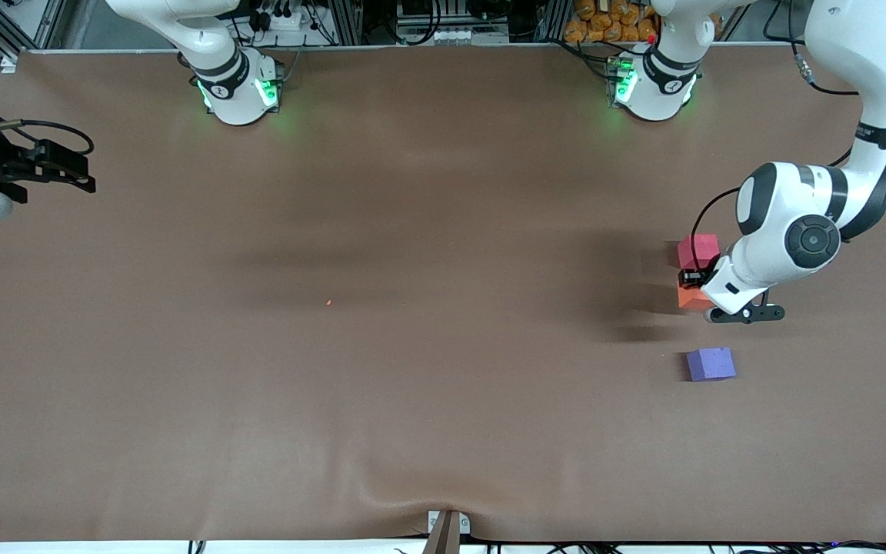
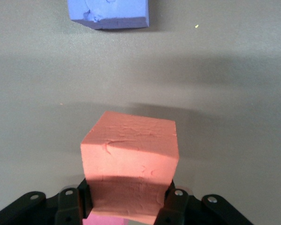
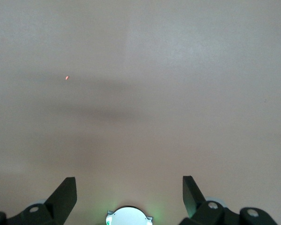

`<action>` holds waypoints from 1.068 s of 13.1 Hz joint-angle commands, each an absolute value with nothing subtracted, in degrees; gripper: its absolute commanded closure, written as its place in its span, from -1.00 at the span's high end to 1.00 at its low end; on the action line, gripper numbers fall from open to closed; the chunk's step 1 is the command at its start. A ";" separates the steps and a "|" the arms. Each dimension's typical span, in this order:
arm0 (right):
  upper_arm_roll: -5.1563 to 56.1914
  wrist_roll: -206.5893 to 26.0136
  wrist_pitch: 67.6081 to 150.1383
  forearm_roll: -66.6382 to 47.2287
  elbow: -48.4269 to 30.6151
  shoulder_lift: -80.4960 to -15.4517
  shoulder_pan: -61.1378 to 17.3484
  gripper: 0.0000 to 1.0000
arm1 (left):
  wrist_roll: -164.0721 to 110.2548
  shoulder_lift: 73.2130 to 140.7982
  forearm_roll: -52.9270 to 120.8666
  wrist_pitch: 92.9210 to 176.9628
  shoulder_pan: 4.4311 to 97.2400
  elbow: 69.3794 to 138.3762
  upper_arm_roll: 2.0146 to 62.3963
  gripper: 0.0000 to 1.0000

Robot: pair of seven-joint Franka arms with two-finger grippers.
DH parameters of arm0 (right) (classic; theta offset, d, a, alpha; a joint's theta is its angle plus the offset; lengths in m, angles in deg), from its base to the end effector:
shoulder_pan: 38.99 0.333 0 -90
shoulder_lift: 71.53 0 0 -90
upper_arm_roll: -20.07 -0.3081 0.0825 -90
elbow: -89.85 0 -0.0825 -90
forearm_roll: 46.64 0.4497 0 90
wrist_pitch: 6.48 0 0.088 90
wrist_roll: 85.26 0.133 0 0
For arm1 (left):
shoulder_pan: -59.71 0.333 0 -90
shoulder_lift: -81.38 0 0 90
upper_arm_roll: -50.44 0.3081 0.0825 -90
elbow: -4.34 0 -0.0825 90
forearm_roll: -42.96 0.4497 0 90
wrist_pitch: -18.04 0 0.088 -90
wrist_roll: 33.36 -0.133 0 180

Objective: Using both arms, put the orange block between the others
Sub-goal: 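Lower the orange cube between the pink and purple cubes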

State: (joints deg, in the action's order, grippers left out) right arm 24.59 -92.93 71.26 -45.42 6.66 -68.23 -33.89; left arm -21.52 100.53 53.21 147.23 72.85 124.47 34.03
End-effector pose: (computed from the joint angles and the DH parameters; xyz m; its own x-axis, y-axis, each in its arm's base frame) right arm 0.6105 0.0106 0.6010 0.9779 0.1473 -0.1483 0.1434 -0.9890 -0.0368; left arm 0.6001 -0.0318 0.1716 0.9881 0.0369 -0.1495 0.0285 -0.9979 -0.0580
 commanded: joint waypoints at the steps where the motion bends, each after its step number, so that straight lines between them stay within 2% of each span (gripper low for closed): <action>1: 24.90 -93.52 71.39 -45.41 6.53 -68.54 -33.54 1.00 | -20.97 102.56 56.92 150.66 75.79 124.84 33.48 -1.00; 13: 24.90 -93.52 71.39 -45.41 6.53 -68.54 -33.46 1.00 | -20.18 107.49 60.10 153.66 77.20 123.35 33.48 -1.00; 14: 24.90 -93.52 71.39 -45.41 6.53 -68.45 -33.46 1.00 | -20.00 107.75 60.10 153.66 77.20 123.00 33.48 -0.93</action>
State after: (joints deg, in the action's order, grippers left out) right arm 24.59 -92.93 71.26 -45.42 6.66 -68.23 -33.89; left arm -21.47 106.89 58.01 153.19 76.81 124.10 34.00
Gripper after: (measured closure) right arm 0.000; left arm 0.441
